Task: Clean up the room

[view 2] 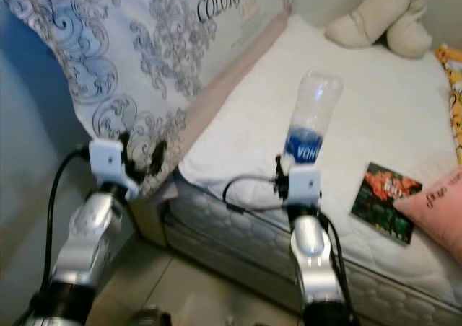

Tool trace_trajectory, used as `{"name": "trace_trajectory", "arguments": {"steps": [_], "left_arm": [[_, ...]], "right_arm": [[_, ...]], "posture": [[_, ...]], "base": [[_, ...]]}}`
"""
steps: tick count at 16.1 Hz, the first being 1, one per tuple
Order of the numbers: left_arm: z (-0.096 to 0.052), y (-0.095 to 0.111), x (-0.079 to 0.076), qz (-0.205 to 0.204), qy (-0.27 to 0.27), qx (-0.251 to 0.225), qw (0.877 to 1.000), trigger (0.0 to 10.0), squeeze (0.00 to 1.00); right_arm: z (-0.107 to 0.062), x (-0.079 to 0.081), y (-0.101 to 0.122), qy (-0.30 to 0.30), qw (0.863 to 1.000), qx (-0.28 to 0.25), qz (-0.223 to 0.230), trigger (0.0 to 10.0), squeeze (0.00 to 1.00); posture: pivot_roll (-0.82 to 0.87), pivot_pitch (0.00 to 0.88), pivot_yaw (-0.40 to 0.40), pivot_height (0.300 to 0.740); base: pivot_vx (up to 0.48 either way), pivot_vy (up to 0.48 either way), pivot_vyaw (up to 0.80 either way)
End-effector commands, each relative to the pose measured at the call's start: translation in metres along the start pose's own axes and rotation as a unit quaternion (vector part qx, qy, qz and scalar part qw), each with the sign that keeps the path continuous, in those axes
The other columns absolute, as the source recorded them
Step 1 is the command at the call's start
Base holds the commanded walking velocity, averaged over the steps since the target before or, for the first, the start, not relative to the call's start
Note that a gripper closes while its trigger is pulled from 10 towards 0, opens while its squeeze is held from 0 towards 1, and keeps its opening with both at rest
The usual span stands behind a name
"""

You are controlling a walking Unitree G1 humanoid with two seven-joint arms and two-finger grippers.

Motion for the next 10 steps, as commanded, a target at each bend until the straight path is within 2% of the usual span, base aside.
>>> {"name": "trace_trajectory", "arguments": {"steps": [1,4,10], "left_arm": [[0.003,-0.001,-0.014,-0.014,-0.022,-0.002,1.0,10.0,0.0],[-0.001,-0.011,-0.018,-0.036,-0.011,0.011,0.999,10.0,0.0],[-0.008,-0.014,-0.024,-0.043,-0.027,0.012,0.999,10.0,0.0]], "right_arm": [[0.0,-0.018,0.0,-0.016,1.0,0.009,-0.004,0.0,0.0],[-0.014,-0.027,-0.014,-0.022,0.999,0.037,-0.004,0.0,0.0],[-0.021,-0.027,-0.019,-0.014,0.999,0.052,-0.002,0.0,0.0]], "posture": [[-0.05,0.0,-0.008,0.74],[-0.05,0.0,-0.019,0.74],[-0.06,0.0,-0.014,0.74]], "base": [[0.0,-0.472,0.0],[0.0,-0.477,0.0],[0.0,-0.48,0.0]]}}
Point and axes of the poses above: a point about 5 cm out from each wrist's last joint towards the gripper, its own z axis pointing out of the wrist towards the gripper, its own y axis along the axis of the wrist's last joint, x = y × z, the point moved 2 cm from there along z, pointing out of the wrist towards the gripper, and after that the axes turned 7 degrees about z, right-handed, at the moved point
